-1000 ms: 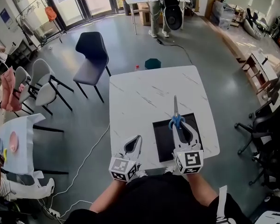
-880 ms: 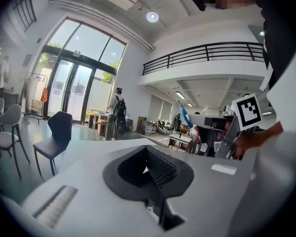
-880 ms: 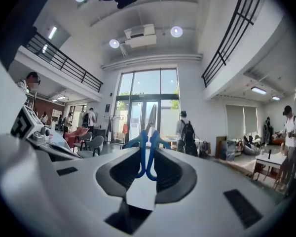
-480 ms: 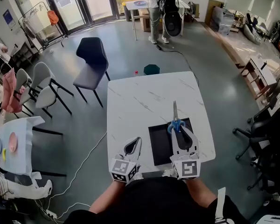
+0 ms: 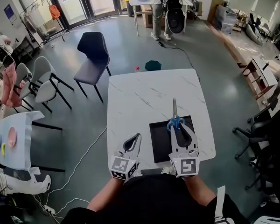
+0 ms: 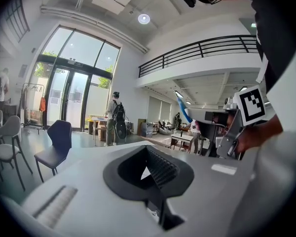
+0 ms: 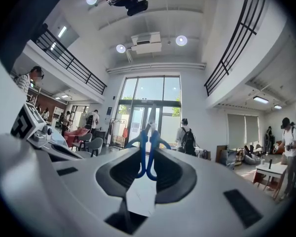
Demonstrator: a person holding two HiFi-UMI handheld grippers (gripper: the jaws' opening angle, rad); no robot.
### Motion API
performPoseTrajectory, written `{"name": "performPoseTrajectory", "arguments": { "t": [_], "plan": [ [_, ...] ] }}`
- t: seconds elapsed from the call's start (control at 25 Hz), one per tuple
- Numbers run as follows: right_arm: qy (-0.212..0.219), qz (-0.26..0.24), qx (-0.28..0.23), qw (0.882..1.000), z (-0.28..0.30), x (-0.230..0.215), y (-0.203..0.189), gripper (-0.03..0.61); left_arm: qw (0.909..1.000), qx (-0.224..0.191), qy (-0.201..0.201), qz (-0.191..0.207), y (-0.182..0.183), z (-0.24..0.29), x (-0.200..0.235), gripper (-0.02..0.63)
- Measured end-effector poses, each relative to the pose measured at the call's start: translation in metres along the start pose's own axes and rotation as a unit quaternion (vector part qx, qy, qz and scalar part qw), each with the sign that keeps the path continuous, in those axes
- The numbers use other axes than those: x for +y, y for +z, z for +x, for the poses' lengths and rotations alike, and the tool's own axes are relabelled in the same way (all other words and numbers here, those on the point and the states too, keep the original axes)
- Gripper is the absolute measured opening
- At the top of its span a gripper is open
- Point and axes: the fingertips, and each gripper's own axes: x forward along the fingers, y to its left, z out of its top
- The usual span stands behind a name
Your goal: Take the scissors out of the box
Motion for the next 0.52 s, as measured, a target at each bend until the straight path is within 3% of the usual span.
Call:
{"name": "performPoseTrajectory", "arguments": {
  "t": [0.52],
  "plan": [
    [0.006,-0.003,0.005,1.0,0.0083,0.0044,-0.0014,0.091,0.9999,0.008,0.009,0.007,-0.0045,-0.0056,0.0066,0.009]
  ]
}}
